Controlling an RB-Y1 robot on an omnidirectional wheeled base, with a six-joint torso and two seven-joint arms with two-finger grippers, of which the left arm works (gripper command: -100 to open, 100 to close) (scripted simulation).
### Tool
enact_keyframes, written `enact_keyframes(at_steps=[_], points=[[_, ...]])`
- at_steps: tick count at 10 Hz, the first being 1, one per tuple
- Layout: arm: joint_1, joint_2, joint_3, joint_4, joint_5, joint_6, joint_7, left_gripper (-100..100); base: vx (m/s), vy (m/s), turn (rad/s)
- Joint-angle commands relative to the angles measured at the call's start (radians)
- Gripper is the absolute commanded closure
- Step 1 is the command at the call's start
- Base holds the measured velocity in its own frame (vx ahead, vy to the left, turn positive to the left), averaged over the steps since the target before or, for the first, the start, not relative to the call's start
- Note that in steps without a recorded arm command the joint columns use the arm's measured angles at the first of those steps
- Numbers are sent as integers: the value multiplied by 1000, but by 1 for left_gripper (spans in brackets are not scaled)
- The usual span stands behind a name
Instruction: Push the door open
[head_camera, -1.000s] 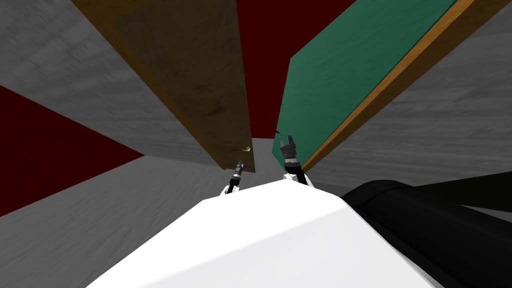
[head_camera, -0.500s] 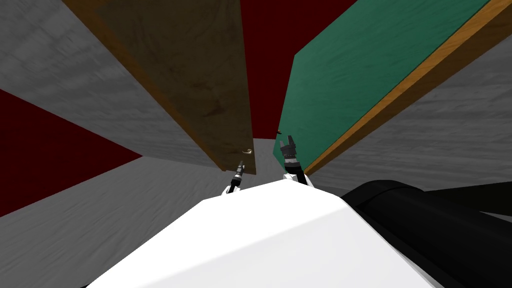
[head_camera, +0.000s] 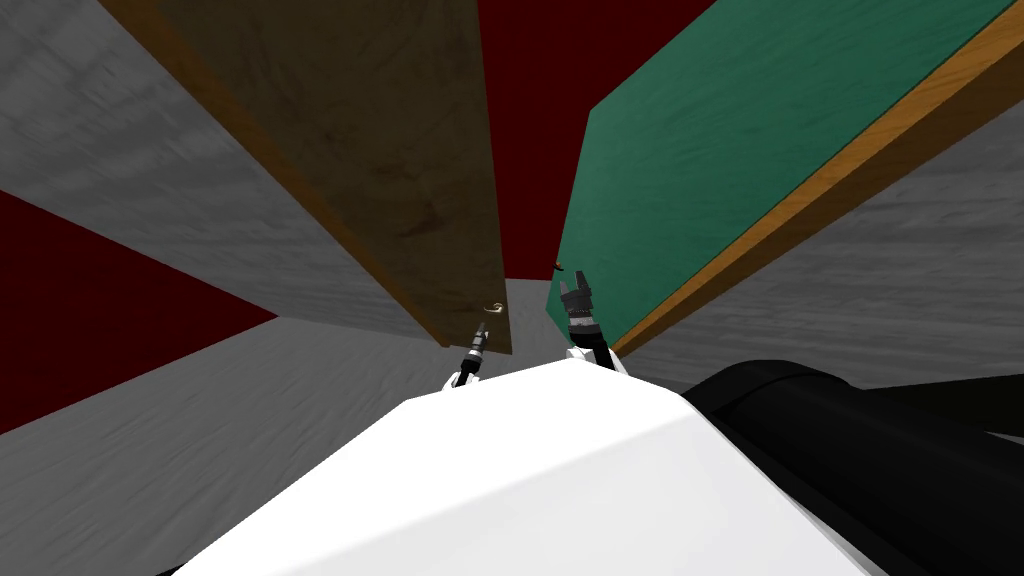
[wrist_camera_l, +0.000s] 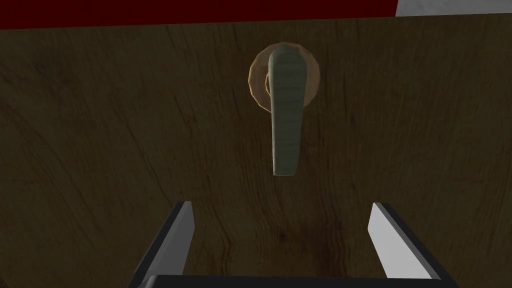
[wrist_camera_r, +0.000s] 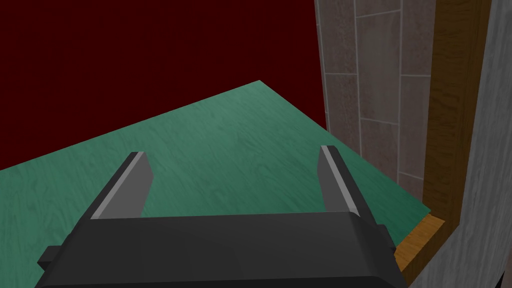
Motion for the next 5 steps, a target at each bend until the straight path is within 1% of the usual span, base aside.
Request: enact_keyframes(at_steps=[1,3,5], points=[[0,3,3,3,2,-1,-5,-100,187,-64,-18],[-1,3,8,8,4,-3,-9,-100,210,-58,-31],[-2,-5,12,13,7,-5,-12,-100,212,-59,-24]])
